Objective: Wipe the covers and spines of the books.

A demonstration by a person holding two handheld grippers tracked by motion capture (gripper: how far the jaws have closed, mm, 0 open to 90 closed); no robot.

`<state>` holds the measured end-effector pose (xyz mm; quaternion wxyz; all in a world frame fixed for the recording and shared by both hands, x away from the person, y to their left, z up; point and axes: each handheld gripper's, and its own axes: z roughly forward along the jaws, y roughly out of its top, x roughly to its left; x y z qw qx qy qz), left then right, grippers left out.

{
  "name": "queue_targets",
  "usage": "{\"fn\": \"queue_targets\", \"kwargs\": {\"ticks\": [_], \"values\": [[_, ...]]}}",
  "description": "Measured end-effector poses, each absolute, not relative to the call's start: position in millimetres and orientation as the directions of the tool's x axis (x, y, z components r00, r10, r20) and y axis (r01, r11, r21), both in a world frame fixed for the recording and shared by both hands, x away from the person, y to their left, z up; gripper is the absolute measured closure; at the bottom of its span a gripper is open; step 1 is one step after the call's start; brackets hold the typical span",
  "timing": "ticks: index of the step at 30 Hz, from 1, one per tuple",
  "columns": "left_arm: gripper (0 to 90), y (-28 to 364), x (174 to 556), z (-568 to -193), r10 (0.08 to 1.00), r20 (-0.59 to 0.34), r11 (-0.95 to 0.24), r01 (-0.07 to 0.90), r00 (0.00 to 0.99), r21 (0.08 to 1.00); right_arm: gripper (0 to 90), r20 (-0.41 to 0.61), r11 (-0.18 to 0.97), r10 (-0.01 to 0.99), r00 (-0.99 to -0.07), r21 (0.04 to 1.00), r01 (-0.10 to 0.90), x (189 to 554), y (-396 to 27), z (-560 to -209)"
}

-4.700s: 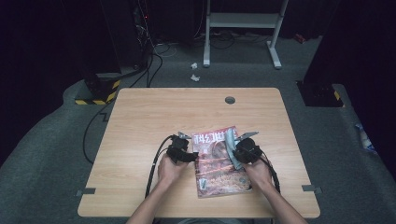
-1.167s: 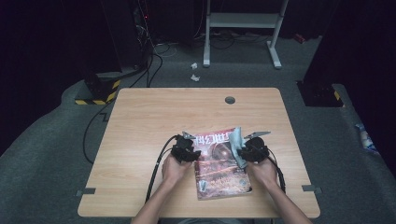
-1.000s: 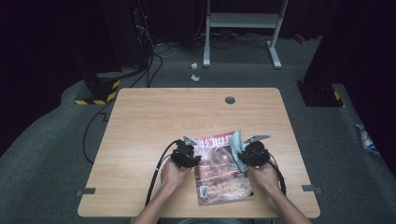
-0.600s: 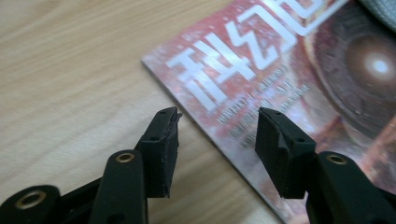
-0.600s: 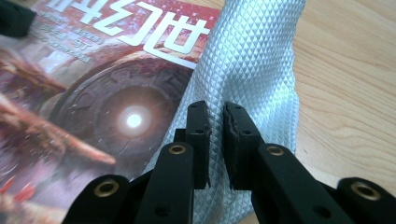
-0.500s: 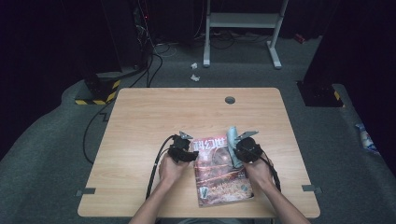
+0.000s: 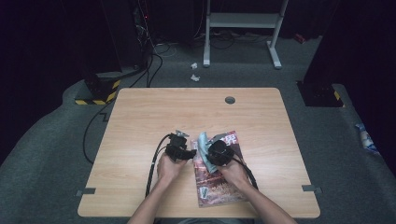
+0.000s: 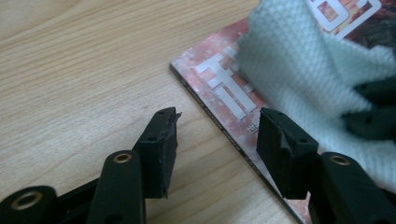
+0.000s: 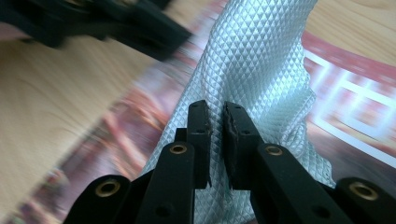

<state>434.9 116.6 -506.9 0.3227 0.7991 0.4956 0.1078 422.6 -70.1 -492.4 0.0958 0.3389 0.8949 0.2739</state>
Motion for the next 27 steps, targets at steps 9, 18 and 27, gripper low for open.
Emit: {"fn": "queue_targets", "kwargs": {"ticks": [9,18,27], "values": [[45.9,118,436,-507,0.869,-0.144,-0.291,0.724,0.473,0.625,81.5,0.041,0.624,0.637,-0.770,0.560,0.546,422,-63,-493],[45.9,119,436,-508,0.865,-0.144,-0.294,0.718,0.481,0.631,81.4,0.020,0.502,0.788,-0.615,0.557,0.662,433,-161,-487],[46.9,118,436,-508,0.864,-0.146,-0.291,0.715,0.481,0.636,81.6,-0.070,0.541,0.792,-0.607,0.542,0.644,425,-166,-485]]}}
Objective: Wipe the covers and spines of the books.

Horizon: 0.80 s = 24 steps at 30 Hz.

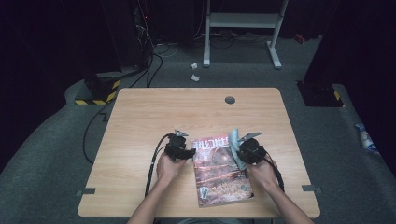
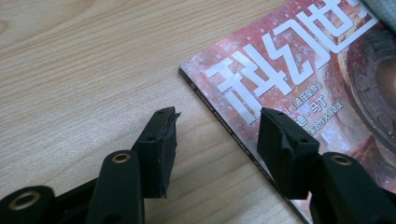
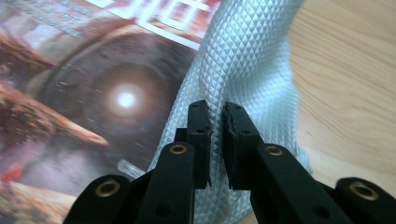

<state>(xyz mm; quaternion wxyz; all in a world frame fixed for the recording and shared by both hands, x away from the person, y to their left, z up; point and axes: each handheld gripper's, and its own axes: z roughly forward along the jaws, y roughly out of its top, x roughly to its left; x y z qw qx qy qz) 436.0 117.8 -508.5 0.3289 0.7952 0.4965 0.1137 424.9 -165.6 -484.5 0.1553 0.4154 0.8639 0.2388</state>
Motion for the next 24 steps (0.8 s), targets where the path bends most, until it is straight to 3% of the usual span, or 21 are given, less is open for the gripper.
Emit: {"fn": "queue_targets", "kwargs": {"ticks": [7,13,18,24], "values": [[47.2,118,437,-508,0.862,-0.142,-0.296,0.712,0.486,0.637,81.6,0.002,0.624,0.668,-0.744,0.544,0.561,417,-86,-491],[47.7,118,437,-509,0.865,-0.147,-0.287,0.714,0.480,0.639,81.6,-0.006,0.668,0.605,-0.796,0.548,0.504,412,-50,-492],[47.7,118,437,-509,0.864,-0.147,-0.289,0.713,0.482,0.639,81.4,0.020,0.639,0.630,-0.777,0.556,0.532,416,-64,-493],[47.7,118,437,-509,0.865,-0.150,-0.285,0.715,0.478,0.638,81.4,0.016,0.543,0.748,-0.663,0.559,0.627,429,-129,-491]]}}
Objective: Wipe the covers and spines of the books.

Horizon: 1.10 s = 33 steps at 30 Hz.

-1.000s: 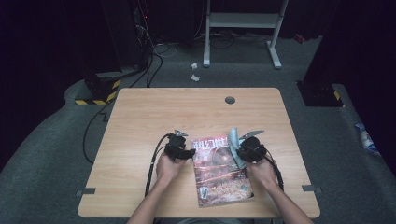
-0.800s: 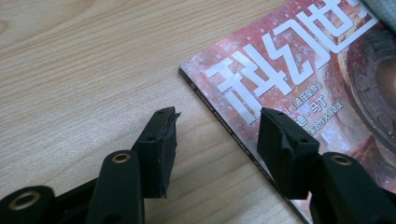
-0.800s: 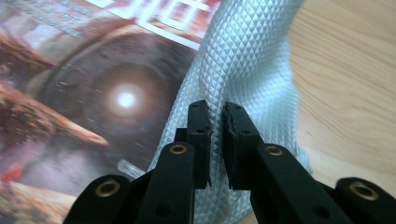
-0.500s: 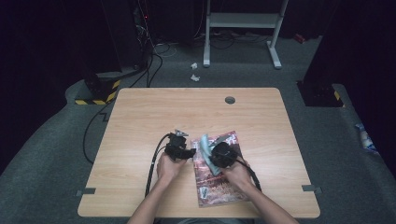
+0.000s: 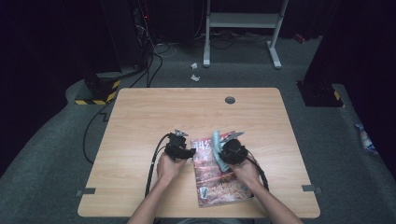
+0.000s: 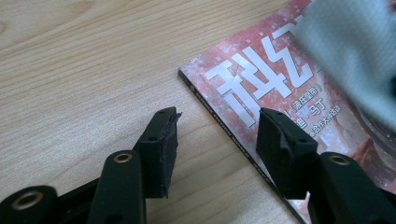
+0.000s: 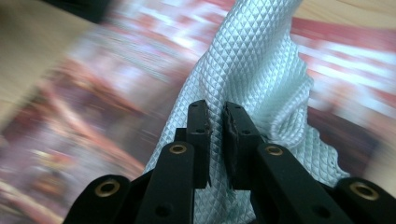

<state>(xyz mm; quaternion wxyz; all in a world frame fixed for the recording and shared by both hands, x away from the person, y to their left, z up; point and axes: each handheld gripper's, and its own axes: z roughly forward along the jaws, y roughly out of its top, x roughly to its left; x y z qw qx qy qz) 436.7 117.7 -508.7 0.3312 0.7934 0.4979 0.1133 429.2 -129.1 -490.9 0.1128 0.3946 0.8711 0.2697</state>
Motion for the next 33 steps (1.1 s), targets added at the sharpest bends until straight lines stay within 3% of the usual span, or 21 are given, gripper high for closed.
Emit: {"fn": "queue_targets", "kwargs": {"ticks": [4,9,14,19,28,33], "values": [[48.2,117,437,-509,0.867,-0.158,-0.274,0.717,0.473,0.640,81.4,0.018,0.486,0.799,-0.601,0.570,0.662,436,-162,-488],[48.5,113,437,-509,0.858,-0.182,-0.265,0.718,0.480,0.644,81.2,0.030,0.448,0.824,-0.566,0.576,0.684,441,-174,-486],[47.8,98,439,-508,0.835,-0.152,-0.331,0.702,0.530,0.630,71.0,0.076,0.419,0.826,-0.558,0.579,0.699,444,-173,-490],[48.0,97,438,-507,0.832,-0.133,-0.350,0.694,0.539,0.629,74.4,0.073,0.426,0.821,-0.567,0.583,0.692,441,-173,-492],[56.0,93,410,-504,0.807,-0.127,-0.391,0.683,0.576,0.617,78.8,0.035,0.503,0.782,-0.622,0.554,0.663,418,-169,-491],[42.3,96,417,-506,0.826,-0.122,-0.374,0.699,0.550,0.610,80.0,0.006,0.494,0.802,-0.597,0.556,0.669,431,-165,-487]]}}
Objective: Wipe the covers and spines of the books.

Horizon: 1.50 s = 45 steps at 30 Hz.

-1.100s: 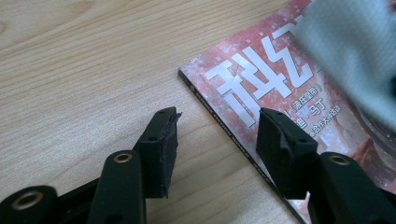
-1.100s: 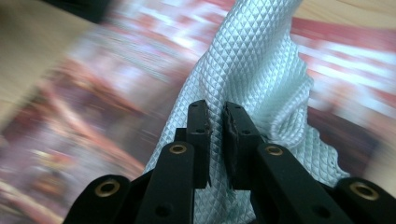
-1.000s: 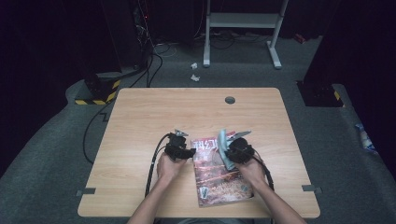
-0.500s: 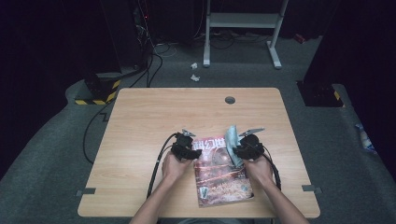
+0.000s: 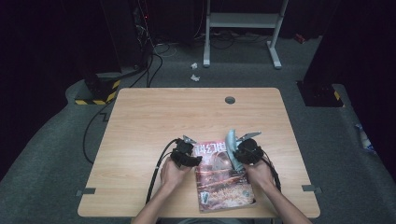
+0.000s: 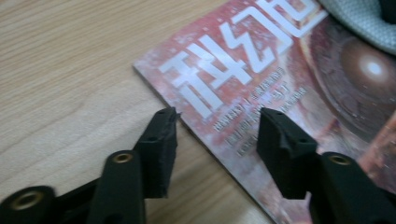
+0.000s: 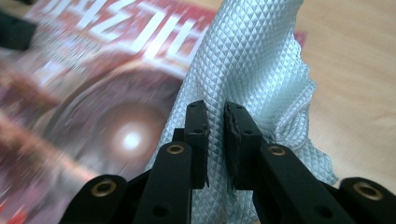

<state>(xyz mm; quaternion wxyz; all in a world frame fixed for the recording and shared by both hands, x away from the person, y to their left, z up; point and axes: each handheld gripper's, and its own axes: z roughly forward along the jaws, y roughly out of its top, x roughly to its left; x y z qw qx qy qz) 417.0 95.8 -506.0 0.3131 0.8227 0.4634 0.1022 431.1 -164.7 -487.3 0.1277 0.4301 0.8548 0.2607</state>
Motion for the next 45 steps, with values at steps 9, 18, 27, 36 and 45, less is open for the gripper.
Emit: {"fn": "queue_targets", "kwargs": {"ticks": [9,18,27,36,45], "values": [[32.5,99,413,-509,0.829,-0.109,-0.369,0.683,0.549,0.630,80.9,-0.005,0.551,0.764,-0.645,0.527,0.648,448,-121,-489],[29.8,102,407,-510,0.821,-0.105,-0.380,0.674,0.561,0.633,80.9,0.051,0.613,0.663,-0.747,0.537,0.580,442,-57,-492],[29.9,104,407,-511,0.823,-0.099,-0.376,0.667,0.559,0.642,80.8,0.022,0.567,0.734,-0.679,0.531,0.630,447,-101,-490],[30.2,104,408,-511,0.823,-0.098,-0.376,0.666,0.559,0.644,80.9,0.004,0.472,0.829,-0.559,0.530,0.705,455,-173,-485],[30.9,103,409,-511,0.824,-0.097,-0.376,0.666,0.558,0.644,81.0,-0.004,0.555,0.761,-0.648,0.521,0.649,448,-118,-489]]}}
